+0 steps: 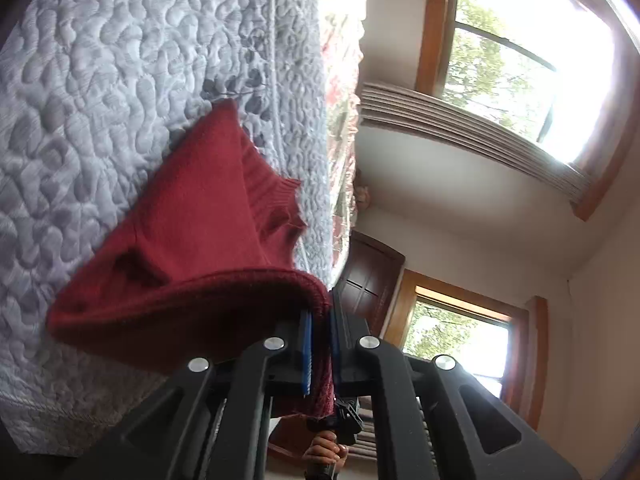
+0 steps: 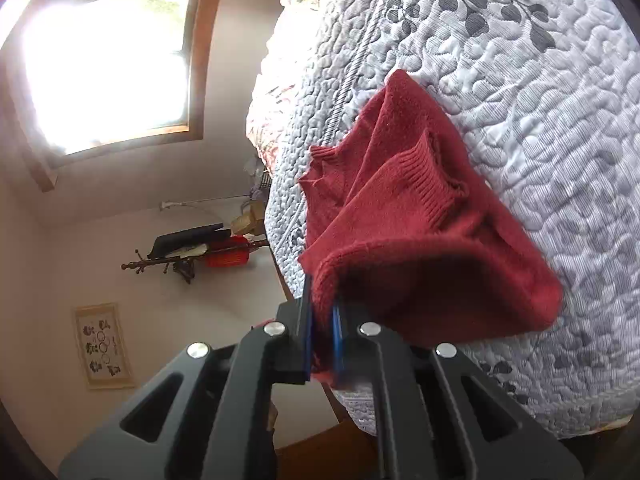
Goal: Fold small clothes
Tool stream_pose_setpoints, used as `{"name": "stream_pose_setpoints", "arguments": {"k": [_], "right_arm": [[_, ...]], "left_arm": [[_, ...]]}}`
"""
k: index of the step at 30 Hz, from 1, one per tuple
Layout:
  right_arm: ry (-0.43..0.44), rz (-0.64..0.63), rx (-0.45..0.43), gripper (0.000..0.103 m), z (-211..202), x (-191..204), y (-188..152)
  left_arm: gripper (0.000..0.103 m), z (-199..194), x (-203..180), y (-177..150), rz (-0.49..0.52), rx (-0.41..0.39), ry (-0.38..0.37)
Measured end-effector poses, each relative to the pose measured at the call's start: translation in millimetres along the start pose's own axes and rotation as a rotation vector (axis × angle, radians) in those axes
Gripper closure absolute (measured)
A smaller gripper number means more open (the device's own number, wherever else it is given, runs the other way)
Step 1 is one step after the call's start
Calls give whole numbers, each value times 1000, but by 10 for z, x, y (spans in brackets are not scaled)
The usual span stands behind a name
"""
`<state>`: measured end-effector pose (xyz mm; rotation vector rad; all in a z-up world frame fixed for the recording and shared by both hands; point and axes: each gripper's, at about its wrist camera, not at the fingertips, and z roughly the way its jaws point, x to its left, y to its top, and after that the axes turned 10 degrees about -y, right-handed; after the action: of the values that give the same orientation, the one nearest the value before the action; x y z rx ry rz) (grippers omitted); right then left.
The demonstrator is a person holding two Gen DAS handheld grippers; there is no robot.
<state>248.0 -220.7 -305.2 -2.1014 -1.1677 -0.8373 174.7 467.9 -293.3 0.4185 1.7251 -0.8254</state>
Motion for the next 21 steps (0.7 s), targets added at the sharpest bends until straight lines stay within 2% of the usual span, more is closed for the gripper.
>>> {"name": "stream_pose_setpoints", "arguments": {"k": [3,6,8,12,13,14,16,19,21], "right_arm": [[-61,25,25,97,297,-77,318],[-80,79,45,97,550,-213,576],[-105,112,37,90,669,-295,755],[-128,111,50,84,801,-330,1031],[-125,112,55,82,801,-321,1082],[-112,115,60,74,791,-308,1119],[-105,83,62,66,724,-246,1152],[-145,-9,82,64,604,-117,1155],[-239,-137,81,63,540,34,1102]], "left_arm": [[97,215,245,314,-53,-27,74],[96,366,492,590,-111,-59,113],[96,437,631,749,-152,-84,127],[73,546,811,987,-211,-94,150],[70,569,799,1024,-205,-85,155],[68,582,771,1048,-196,-77,141],[56,551,659,1069,-166,-69,121],[54,487,421,1073,-59,-32,171],[53,499,238,1048,53,30,248]]}}
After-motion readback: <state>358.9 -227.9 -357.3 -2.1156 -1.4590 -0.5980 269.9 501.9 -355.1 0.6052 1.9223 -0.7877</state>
